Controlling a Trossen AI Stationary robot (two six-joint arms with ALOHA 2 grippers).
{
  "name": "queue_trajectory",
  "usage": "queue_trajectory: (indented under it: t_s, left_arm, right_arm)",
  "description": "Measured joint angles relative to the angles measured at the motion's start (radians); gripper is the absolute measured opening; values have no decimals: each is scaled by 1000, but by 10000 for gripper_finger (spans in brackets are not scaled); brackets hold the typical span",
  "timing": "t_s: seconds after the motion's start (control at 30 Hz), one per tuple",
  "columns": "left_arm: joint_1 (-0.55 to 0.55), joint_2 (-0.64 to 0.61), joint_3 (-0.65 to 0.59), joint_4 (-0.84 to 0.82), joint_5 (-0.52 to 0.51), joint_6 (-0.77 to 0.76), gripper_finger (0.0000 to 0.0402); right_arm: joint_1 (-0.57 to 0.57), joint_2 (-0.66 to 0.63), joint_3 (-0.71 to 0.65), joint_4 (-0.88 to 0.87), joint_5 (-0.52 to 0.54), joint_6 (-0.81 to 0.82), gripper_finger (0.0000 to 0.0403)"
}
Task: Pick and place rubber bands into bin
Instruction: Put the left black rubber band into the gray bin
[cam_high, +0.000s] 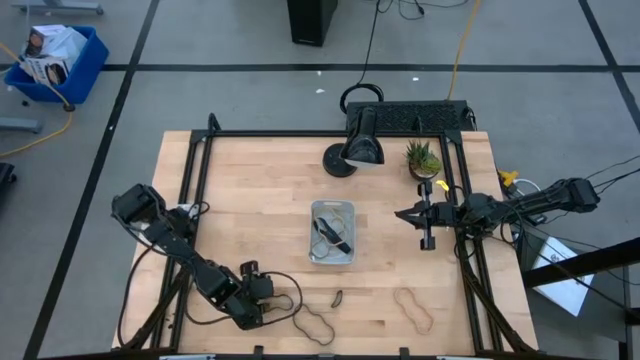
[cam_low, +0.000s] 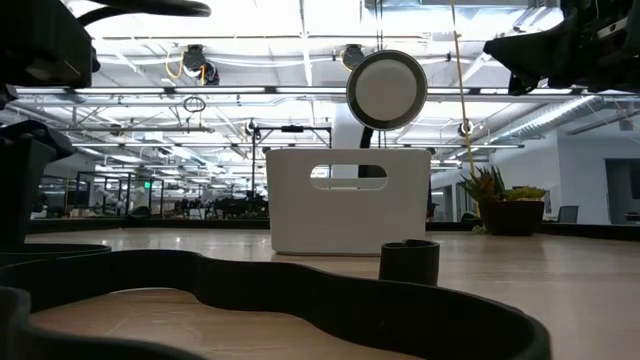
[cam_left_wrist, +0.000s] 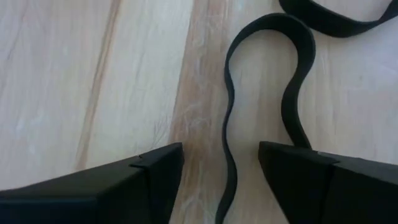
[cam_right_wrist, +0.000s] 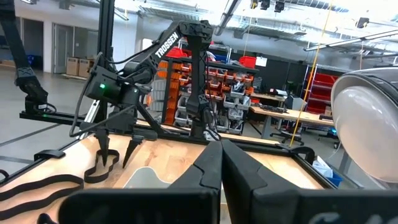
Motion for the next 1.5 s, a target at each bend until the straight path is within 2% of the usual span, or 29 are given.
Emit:
queue_trajectory:
  t_s: [0.13, 0.3, 0.37, 0.47, 0.7, 0.97, 1.07, 1.27, 1.5]
  left_arm:
    - [2, -8, -2, 0, -3, 59, 150]
    - [22, -35, -6, 6, 13, 106, 36]
    - [33, -44, -6, 20, 14, 140, 12]
    - [36, -71, -6, 25, -29, 220, 14]
    - [36, -194, -6, 101, -240, 514, 11]
    - [46, -363, -17, 200, -397, 919, 8]
    - [61, -418, -52, 257, -425, 1035, 6]
    - [99, -584, -244, 438, -428, 1133, 7]
    - [129, -800, -583, 905, -407, 1229, 7]
  right_arm:
    - [0, 0, 0, 0, 0, 0, 0]
    - [0, 0, 0, 0, 0, 4, 0]
    - [0, 0, 0, 0, 0, 4, 0]
    - [0, 0, 0, 0, 0, 4, 0]
    - [0, 0, 0, 0, 0, 3, 0]
    - [0, 2, 0, -1, 0, -2, 0]
    - [0, 5, 0, -5, 0, -4, 0]
    - [0, 10, 0, -15, 0, -12, 0]
    - [0, 17, 0, -15, 6, -27, 0]
